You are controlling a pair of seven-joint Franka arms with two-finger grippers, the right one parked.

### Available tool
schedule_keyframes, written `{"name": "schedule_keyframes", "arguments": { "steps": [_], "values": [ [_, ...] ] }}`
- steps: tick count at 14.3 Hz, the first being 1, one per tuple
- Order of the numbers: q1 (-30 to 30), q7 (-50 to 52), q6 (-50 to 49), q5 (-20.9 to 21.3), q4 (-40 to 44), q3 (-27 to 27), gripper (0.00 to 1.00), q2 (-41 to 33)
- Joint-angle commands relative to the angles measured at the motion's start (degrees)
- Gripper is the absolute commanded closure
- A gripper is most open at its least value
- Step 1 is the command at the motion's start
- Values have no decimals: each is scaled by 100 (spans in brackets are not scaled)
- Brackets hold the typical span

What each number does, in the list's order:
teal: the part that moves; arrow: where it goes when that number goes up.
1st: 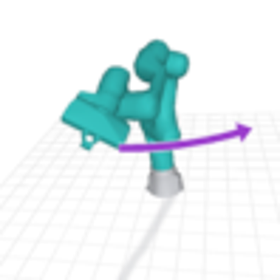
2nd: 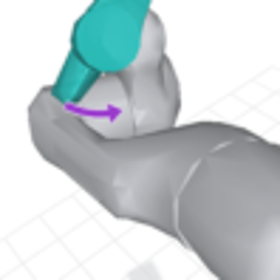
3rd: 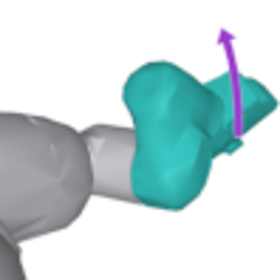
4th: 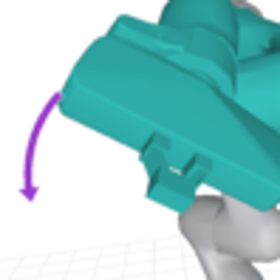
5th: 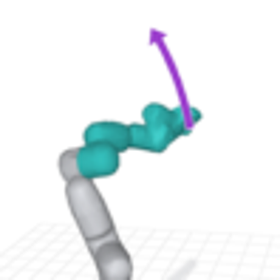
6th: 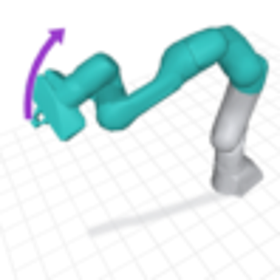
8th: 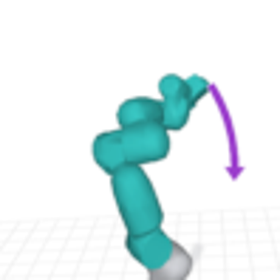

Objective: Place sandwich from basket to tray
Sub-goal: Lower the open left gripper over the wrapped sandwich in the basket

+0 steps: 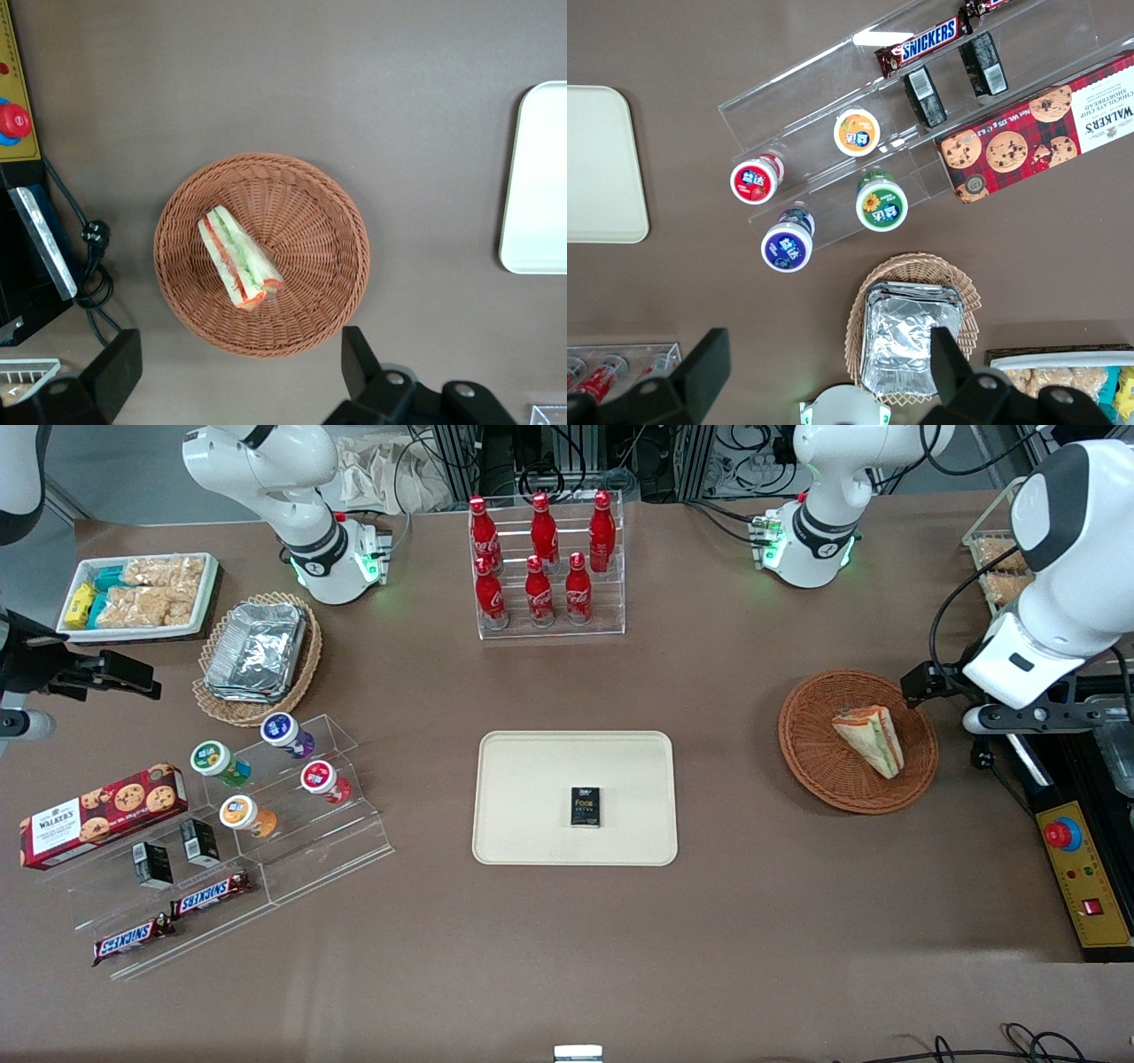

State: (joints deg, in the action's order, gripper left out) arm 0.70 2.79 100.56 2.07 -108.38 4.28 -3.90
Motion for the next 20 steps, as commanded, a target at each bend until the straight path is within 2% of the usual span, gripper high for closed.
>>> {"name": "schedule_keyframes", "arguments": {
  "steps": [1,3,6,8,10,12,14,17,20],
  "values": [
    [44,-68,-299,40,326,11,0,222],
    [53,20,-335,39,405,3,0,301],
    [447,502,-143,-101,-94,-76,0,83],
    [772,888,382,-163,-821,-76,0,-276],
    [896,2052,1366,-189,-1779,-76,0,-637],
    [870,3005,1861,-171,-2099,-41,0,-552],
    [870,3420,2159,-189,-2379,-41,0,-498],
    [669,4465,3485,-189,-3030,90,0,-105],
    [606,4494,4154,-180,-3425,91,0,213]
  ]
}}
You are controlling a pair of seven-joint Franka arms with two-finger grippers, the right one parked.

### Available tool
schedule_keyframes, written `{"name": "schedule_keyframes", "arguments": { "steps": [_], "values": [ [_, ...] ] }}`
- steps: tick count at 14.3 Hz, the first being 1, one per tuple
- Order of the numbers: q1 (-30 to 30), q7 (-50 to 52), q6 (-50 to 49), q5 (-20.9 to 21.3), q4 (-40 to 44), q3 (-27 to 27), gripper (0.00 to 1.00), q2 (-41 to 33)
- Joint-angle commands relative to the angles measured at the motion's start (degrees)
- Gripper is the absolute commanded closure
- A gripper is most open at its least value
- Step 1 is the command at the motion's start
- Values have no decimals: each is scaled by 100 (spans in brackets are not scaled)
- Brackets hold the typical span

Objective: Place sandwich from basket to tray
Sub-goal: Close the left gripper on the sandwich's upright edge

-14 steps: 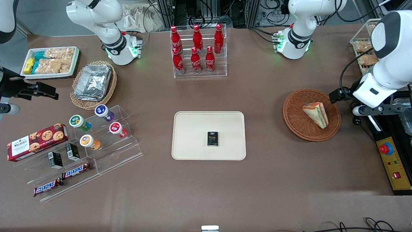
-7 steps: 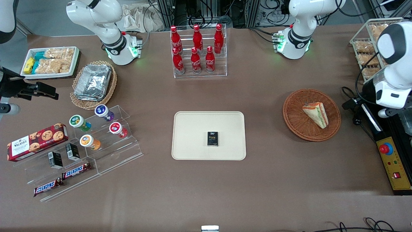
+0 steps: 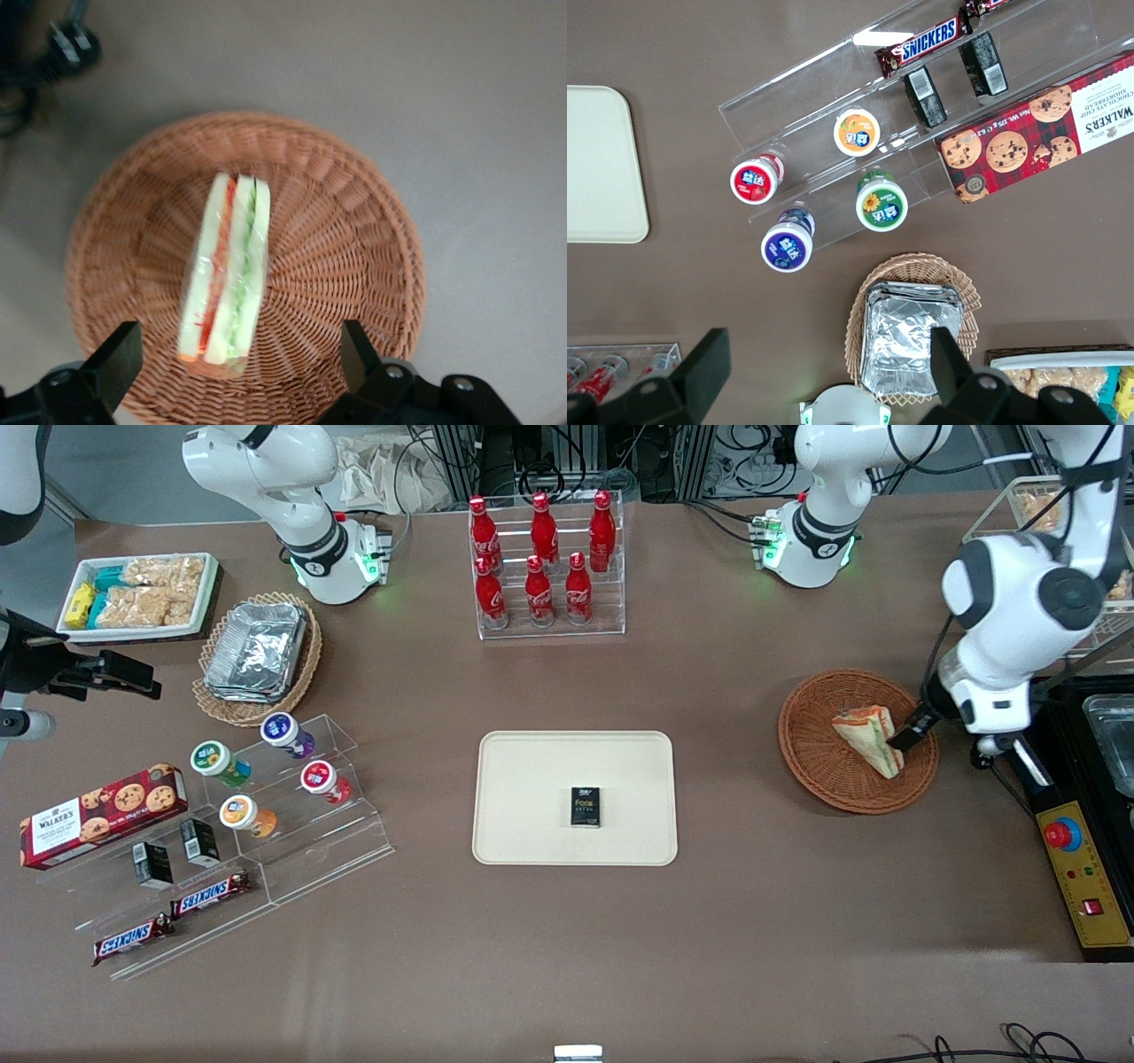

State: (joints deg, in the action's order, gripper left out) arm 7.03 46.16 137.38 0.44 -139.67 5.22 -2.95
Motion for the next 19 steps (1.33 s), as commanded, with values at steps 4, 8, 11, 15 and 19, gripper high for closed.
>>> {"name": "schedule_keyframes", "arguments": {
  "steps": [4,8,11,15,19],
  "values": [
    [0,121,1237,26,-534,-4,0,654],
    [-18,78,1652,79,-588,-4,99,963],
    [-35,-27,1608,96,-544,-4,100,902],
    [-26,-413,1119,96,-474,-4,100,543],
    [0,-1476,-454,96,236,-21,100,-73]
  ]
}}
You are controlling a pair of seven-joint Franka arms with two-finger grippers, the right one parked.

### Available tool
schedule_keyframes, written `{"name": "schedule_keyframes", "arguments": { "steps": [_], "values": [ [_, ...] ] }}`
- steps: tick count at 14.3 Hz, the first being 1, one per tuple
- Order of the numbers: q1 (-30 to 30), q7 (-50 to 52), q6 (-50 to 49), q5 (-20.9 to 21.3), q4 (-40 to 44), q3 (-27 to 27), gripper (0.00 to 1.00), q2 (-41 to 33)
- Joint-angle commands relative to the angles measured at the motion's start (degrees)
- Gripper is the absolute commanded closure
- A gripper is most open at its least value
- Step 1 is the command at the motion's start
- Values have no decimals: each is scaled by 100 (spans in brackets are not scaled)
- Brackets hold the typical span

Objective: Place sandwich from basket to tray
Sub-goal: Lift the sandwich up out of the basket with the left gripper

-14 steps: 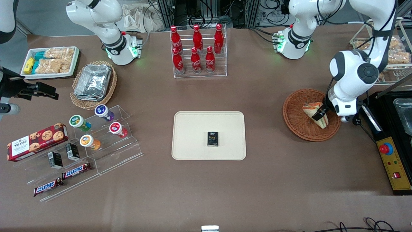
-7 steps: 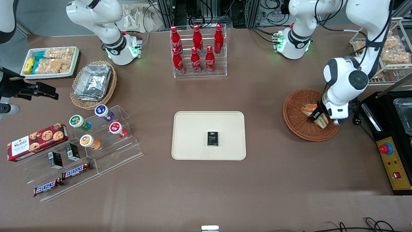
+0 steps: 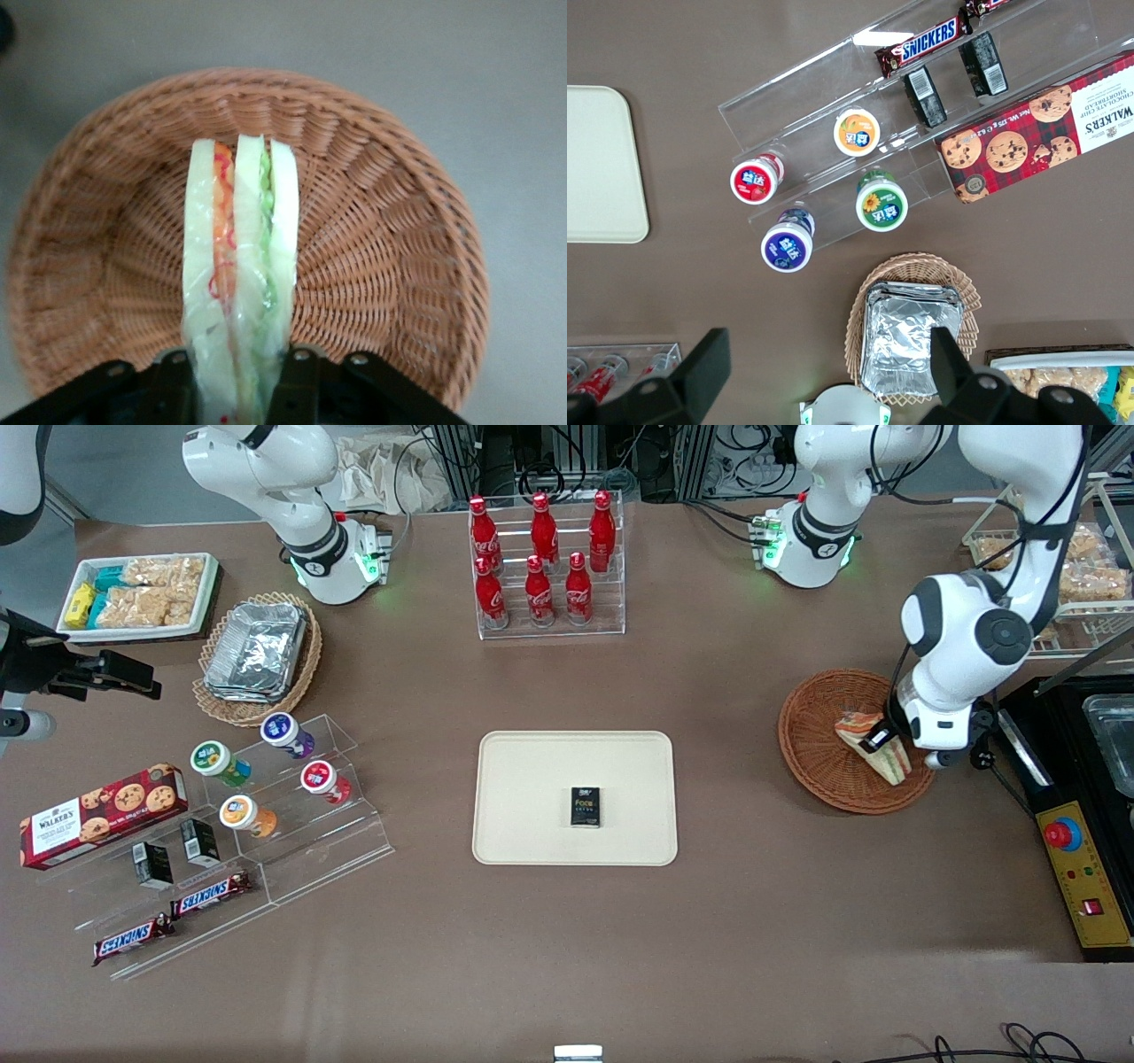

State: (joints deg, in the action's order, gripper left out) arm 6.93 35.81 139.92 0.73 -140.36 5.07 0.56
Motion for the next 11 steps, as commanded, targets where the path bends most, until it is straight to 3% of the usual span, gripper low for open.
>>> {"name": "schedule_keyframes", "arguments": {
  "steps": [1,6,9,11],
  "values": [
    [10,-670,-1043,68,586,2,100,-504],
    [-270,-1261,-3661,24,3370,177,100,100],
    [-552,-1261,-4314,41,4638,581,100,689],
    [-762,-1208,-4324,50,4956,976,100,1023]
  ]
}}
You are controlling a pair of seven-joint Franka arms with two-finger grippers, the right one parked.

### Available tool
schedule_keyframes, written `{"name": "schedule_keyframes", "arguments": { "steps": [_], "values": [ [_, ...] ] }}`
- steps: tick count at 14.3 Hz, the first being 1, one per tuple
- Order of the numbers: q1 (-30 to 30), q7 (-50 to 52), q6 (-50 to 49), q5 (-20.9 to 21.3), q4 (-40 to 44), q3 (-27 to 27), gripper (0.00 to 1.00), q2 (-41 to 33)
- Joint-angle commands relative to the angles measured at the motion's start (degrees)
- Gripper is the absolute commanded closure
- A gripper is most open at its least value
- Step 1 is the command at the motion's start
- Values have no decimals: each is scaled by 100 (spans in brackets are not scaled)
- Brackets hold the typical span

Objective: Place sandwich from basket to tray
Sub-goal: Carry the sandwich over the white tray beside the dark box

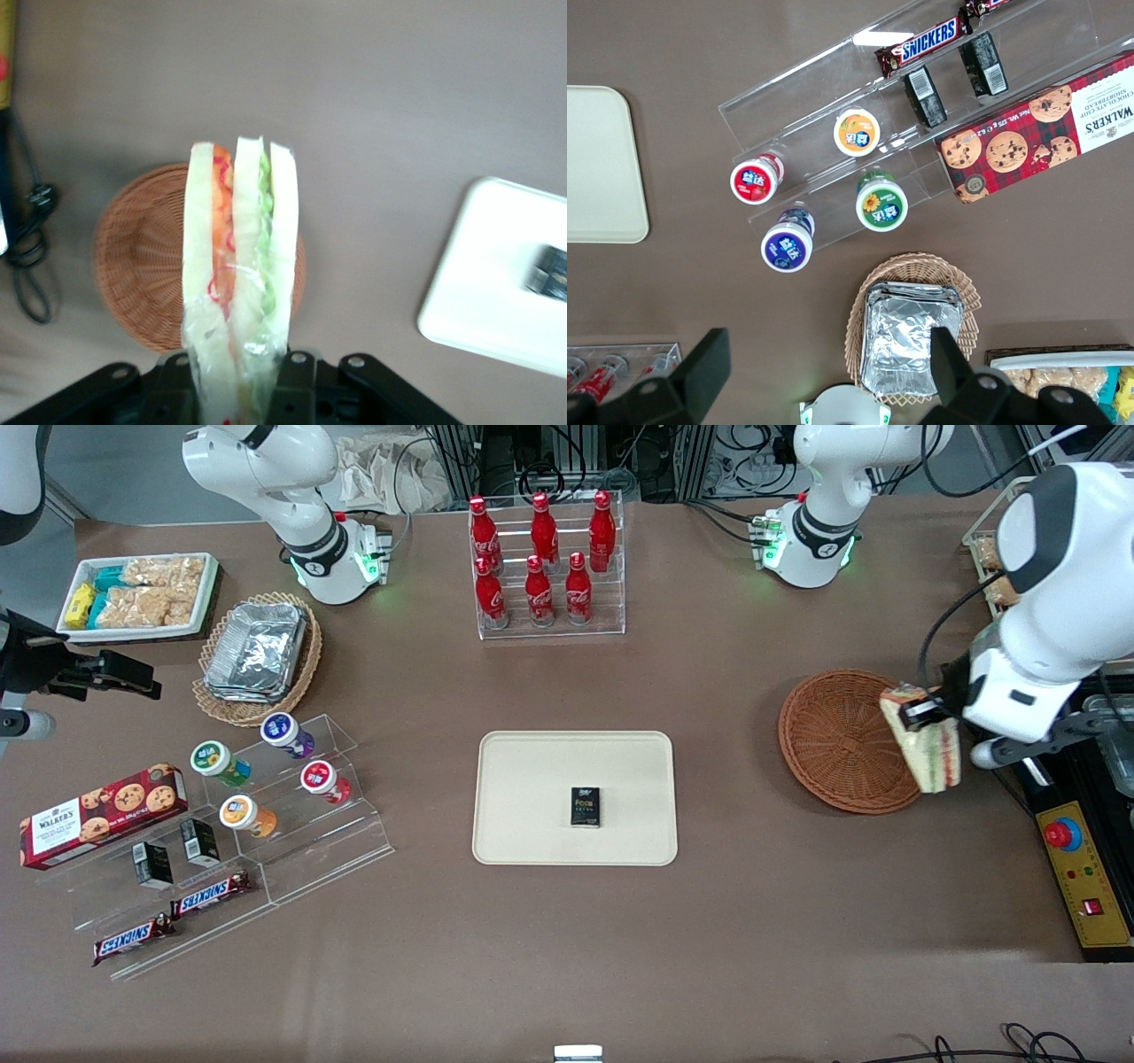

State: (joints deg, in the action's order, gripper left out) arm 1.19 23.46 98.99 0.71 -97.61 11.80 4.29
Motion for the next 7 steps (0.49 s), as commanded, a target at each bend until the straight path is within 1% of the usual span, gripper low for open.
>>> {"name": "schedule_keyframes", "arguments": {
  "steps": [1,2,4,7],
  "values": [
    [-337,53,-162,52,760,435,100,844],
    [-504,53,-100,0,813,472,100,1063],
    [-968,106,442,-18,727,490,100,1398],
    [-1576,693,1242,79,656,481,100,2074]
  ]
}}
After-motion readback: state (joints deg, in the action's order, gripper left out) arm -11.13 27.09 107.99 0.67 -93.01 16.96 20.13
